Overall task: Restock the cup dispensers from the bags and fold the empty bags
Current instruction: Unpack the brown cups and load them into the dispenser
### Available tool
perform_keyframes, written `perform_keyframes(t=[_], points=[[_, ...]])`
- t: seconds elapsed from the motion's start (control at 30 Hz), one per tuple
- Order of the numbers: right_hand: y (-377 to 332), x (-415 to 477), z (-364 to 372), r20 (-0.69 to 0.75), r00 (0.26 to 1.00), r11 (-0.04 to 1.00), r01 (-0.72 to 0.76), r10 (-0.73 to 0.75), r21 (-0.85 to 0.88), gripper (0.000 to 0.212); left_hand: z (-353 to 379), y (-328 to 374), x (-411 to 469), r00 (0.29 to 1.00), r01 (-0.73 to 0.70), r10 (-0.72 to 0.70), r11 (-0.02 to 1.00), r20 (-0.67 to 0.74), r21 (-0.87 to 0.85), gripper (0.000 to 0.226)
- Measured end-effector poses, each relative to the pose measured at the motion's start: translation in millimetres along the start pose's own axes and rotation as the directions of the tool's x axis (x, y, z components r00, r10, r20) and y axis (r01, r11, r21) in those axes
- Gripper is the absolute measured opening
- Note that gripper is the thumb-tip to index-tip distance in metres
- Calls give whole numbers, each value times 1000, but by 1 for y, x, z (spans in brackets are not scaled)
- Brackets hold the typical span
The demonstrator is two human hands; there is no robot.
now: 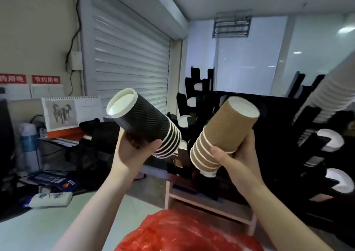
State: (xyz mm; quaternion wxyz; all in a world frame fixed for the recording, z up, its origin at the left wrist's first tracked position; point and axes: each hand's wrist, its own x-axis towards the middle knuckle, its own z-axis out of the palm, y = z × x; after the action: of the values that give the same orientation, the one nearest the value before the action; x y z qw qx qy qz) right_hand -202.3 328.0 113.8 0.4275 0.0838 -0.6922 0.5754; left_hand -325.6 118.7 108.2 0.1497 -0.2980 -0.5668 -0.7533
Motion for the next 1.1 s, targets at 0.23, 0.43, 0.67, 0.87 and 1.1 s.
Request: perform_keyframes(t=[0.23, 0.43, 0.67, 0.87, 1.1], points=[[-15, 44, 32, -41, 997, 996, 73, -71, 53, 75, -16, -22, 12, 999, -15, 16, 1000, -44, 23, 59], [15, 61, 62, 40, 998, 996, 51, -48, -70, 81, -48, -39, 4, 997, 21, -16, 998, -81, 67, 59], [46, 90, 81, 123, 988, 912, -39, 98, -407, 80, -64, -44, -4, 995, 36, -27, 994, -94, 105, 69], [67, 92, 87, 151, 979, 740, -1, 139, -673, 84, -72, -53, -2, 989, 109, -91, 982, -118, 155, 69], [76, 97, 85, 198, 949, 648, -8, 244, -762, 86, -71, -57, 5, 990, 127, -114, 980, -89, 156, 70]])
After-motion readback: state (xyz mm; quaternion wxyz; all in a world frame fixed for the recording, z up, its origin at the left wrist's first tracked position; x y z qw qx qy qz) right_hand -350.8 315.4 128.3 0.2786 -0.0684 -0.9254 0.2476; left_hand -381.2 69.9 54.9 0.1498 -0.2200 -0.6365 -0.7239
